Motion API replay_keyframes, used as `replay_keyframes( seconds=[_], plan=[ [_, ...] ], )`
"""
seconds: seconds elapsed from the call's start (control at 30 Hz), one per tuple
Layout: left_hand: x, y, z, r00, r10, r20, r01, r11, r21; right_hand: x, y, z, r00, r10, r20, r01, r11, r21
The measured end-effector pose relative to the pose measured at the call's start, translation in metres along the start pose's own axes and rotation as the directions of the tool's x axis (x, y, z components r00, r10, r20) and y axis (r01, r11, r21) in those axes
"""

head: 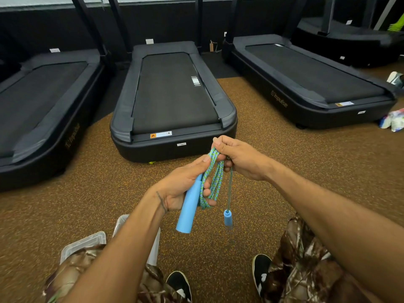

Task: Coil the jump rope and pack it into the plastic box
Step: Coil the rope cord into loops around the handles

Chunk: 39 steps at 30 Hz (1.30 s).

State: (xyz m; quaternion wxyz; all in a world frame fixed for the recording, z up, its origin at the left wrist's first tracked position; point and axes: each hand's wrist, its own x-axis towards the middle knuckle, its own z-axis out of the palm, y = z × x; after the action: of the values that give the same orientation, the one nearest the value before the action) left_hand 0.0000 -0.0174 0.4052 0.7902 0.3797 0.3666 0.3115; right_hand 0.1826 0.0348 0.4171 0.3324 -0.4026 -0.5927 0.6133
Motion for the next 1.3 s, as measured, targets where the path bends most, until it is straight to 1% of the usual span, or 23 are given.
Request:
replay_keyframes(
  seconds=[0.1,0.17,0.27,0.4,0.47,0.53,0.73,0.8,0.9,0.93,1.0,1.03,1.1,1.2,1.27,1.3],
  plan=[
    [-0.001,0.003,0.002,1.000,0.020,0.016,-0.020,1.000,-0.010,0.001,0.000,0.004,0.998,-0.003,-0.063,0.006,0.999,0.046],
    [0.002,0.004,0.002,0.999,0.041,0.029,-0.039,0.998,-0.046,0.001,0.001,0.006,0.994,0.008,-0.108,-0.001,0.998,0.064],
    [0.005,0.007,0.000,0.995,0.073,0.061,-0.066,0.991,-0.113,0.001,0.005,0.008,0.994,0.018,-0.110,-0.008,0.996,0.085],
    [0.004,0.016,0.003,0.984,0.137,0.110,-0.119,0.981,-0.154,0.000,0.015,0.009,0.988,0.061,-0.141,-0.048,0.994,0.093],
    [0.002,0.022,0.007,0.984,0.142,0.107,-0.115,0.967,-0.227,-0.001,0.022,0.010,0.991,0.049,-0.121,-0.043,0.998,0.056],
    [0.000,0.028,0.008,0.986,0.156,0.057,-0.134,0.950,-0.281,-0.004,0.028,0.012,0.996,0.044,-0.075,-0.042,0.999,0.026],
    [0.003,0.034,0.003,0.973,0.228,-0.043,-0.229,0.921,-0.314,-0.014,0.037,0.011,0.995,0.099,0.010,-0.099,0.993,-0.057],
    [0.005,0.035,-0.003,0.967,0.248,-0.060,-0.254,0.910,-0.327,-0.018,0.041,0.014,0.991,0.117,0.057,-0.114,0.992,-0.058],
    [0.005,0.037,-0.007,0.963,0.263,-0.058,-0.267,0.905,-0.332,-0.023,0.049,0.017,0.987,0.140,0.080,-0.134,0.988,-0.070],
    [0.005,0.037,-0.008,0.959,0.273,-0.079,-0.284,0.904,-0.320,-0.024,0.053,0.018,0.986,0.148,0.080,-0.141,0.986,-0.086],
    [0.005,0.038,-0.009,0.945,0.297,-0.141,-0.326,0.898,-0.294,-0.026,0.058,0.019,0.983,0.159,0.091,-0.144,0.978,-0.153],
    [0.006,0.038,-0.009,0.936,0.306,-0.171,-0.345,0.894,-0.286,-0.026,0.058,0.019,0.982,0.156,0.105,-0.129,0.965,-0.227],
    [0.008,0.037,-0.010,0.922,0.319,-0.220,-0.372,0.889,-0.268,-0.025,0.054,0.020,0.980,0.134,0.148,-0.064,0.913,-0.402],
    [0.010,0.032,-0.012,0.895,0.338,-0.291,-0.400,0.896,-0.191,-0.024,0.040,0.024,0.968,0.101,0.231,0.054,0.811,-0.582],
    [0.010,0.029,-0.011,0.880,0.339,-0.334,-0.399,0.908,-0.130,-0.024,0.031,0.028,0.961,0.085,0.263,0.114,0.745,-0.658],
    [0.010,0.028,-0.011,0.878,0.334,-0.343,-0.392,0.913,-0.113,-0.024,0.028,0.029,0.960,0.078,0.267,0.127,0.733,-0.668]
  ],
)
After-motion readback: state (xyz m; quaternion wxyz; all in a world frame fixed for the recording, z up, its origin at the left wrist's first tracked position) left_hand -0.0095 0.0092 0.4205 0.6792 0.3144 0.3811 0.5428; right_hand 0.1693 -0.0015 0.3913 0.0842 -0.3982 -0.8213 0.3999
